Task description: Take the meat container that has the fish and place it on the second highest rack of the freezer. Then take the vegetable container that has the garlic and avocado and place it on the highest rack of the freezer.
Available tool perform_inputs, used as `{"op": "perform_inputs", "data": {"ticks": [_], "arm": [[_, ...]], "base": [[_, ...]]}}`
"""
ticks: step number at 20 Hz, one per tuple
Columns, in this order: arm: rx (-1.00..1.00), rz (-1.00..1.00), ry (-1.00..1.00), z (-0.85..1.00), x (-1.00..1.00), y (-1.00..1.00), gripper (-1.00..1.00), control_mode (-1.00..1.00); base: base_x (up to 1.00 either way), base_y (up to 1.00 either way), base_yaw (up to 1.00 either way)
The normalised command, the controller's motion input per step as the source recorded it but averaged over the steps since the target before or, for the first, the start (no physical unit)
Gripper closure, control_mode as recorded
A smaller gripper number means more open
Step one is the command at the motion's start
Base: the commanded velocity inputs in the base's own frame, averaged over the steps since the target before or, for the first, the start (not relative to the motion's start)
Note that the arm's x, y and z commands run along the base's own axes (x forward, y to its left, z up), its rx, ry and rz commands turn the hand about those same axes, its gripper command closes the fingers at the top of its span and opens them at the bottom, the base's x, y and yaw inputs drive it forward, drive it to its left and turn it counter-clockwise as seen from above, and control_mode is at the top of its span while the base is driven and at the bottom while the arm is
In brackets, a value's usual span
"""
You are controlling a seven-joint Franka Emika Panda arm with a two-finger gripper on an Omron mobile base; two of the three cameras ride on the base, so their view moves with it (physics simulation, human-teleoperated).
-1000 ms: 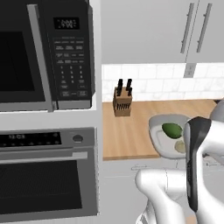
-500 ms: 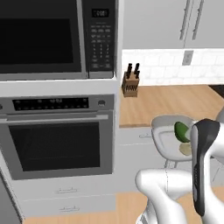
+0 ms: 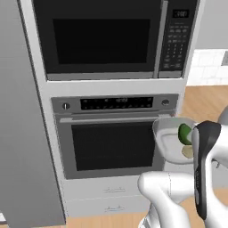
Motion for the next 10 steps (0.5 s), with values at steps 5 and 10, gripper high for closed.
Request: {"op": "perform_inputs", "data": {"ticks": [5,10], "arm": [[0.00,0.00,0.00,0.00,0.00,0.00,1.00,1.00],[0.00,0.00,0.00,0.00,0.00,0.00,1.00,1.00]], "base": [[0.17,1.00,0.00],[0.15,1.00,0.02]]}}
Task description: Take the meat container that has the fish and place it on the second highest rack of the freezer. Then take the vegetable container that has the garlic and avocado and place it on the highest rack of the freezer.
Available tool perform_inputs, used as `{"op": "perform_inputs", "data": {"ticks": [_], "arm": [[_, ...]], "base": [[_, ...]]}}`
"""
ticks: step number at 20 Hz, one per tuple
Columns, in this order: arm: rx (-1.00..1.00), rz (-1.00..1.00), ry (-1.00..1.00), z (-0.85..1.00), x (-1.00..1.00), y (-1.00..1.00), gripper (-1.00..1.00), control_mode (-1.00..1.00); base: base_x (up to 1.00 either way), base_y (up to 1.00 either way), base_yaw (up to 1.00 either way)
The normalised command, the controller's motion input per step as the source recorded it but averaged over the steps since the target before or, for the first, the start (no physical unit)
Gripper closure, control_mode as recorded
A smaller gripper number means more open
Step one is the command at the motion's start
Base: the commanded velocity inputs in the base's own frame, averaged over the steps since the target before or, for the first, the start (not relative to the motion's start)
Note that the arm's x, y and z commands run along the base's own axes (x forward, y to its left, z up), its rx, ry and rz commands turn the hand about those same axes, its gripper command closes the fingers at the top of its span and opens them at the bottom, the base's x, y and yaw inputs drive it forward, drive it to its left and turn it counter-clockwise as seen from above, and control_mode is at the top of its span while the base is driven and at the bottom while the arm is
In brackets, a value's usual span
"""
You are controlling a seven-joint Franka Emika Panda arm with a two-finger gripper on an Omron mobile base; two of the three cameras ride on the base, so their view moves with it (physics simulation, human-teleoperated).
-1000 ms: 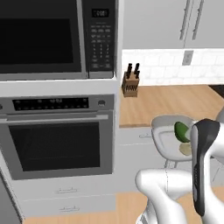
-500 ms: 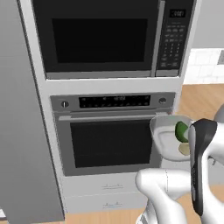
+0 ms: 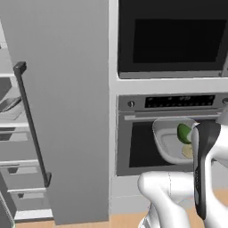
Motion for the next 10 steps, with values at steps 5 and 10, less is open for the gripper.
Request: {"op": "perform_inputs", "data": {"ticks": [5,10], "arm": [[0.00,0.00,0.00,0.00,0.00,0.00,1.00,1.00],[0.00,0.00,0.00,0.00,0.00,0.00,1.00,1.00]], "base": [[0.10,1.00,0.06],[0.00,1.00,0.00]]}}
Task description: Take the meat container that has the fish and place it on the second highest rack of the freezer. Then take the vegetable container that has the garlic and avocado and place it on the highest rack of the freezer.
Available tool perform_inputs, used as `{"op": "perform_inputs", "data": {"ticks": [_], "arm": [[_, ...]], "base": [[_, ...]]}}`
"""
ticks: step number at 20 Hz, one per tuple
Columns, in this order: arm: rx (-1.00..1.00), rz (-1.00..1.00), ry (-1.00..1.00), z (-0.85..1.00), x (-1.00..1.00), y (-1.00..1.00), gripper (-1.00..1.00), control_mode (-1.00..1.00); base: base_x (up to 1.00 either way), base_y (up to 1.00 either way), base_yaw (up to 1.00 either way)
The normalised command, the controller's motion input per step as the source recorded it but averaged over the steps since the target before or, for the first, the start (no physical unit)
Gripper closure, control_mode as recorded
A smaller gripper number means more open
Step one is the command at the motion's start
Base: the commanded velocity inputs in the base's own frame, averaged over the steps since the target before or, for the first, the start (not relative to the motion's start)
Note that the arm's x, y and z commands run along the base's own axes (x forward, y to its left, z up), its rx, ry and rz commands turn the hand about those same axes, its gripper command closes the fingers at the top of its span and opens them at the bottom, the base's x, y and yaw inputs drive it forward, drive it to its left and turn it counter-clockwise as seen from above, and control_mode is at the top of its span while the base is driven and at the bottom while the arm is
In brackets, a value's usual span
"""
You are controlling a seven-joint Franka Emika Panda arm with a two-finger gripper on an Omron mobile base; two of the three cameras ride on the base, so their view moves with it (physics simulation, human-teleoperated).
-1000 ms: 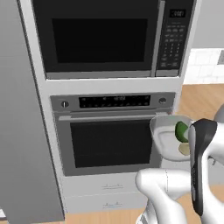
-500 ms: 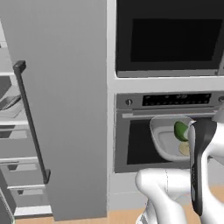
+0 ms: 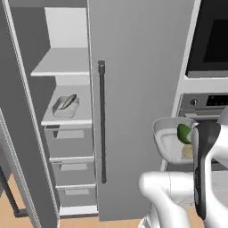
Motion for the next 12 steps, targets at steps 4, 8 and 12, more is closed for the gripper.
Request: {"op": "perform_inputs", "data": {"ticks": [4,8,12], "arm": [[0.00,0.00,0.00,0.00,0.00,0.00,1.00,1.00],[0.00,0.00,0.00,0.00,0.00,0.00,1.00,1.00],[0.00,0.00,0.00,0.00,0.00,0.00,1.00,1.00]], "base": [[0.09,1.00,-0.04],[0.16,0.93,-0.01],[0.79,0.41,0.00]]}}
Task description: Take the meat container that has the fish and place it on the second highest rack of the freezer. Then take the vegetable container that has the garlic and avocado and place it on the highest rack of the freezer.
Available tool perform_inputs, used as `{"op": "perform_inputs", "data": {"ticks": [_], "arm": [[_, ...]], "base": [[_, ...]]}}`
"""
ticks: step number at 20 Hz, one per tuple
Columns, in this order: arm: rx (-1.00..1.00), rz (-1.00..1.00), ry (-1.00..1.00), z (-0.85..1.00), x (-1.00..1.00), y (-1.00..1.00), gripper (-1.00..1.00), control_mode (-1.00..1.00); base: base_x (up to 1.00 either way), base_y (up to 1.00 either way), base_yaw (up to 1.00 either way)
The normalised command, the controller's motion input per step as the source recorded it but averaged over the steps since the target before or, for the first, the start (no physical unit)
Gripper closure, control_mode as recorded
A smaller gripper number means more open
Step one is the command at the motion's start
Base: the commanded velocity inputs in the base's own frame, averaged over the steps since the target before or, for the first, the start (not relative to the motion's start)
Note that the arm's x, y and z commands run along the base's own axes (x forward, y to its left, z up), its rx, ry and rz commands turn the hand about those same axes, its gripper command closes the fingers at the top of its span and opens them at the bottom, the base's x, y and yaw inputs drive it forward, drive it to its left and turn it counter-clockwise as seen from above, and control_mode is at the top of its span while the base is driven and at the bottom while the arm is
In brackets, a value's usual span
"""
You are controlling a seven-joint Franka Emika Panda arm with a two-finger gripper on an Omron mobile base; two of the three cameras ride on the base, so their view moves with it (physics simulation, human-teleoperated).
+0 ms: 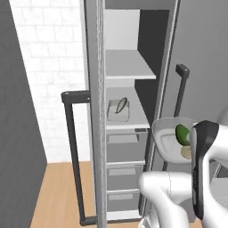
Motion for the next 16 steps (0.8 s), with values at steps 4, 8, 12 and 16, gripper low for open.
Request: {"op": "perform_inputs", "data": {"ticks": [4,8,12,16], "arm": [[0.00,0.00,0.00,0.00,0.00,0.00,1.00,1.00],[0.00,0.00,0.00,0.00,0.00,0.00,1.00,1.00],[0.00,0.00,0.00,0.00,0.00,0.00,1.00,1.00],[0.00,0.00,0.00,0.00,0.00,0.00,1.00,1.00]], "base": [[0.36,-0.01,0.00],[0.43,0.02,0.01],[0.41,0.31,0.03],[0.00,0.40,0.00]]}}
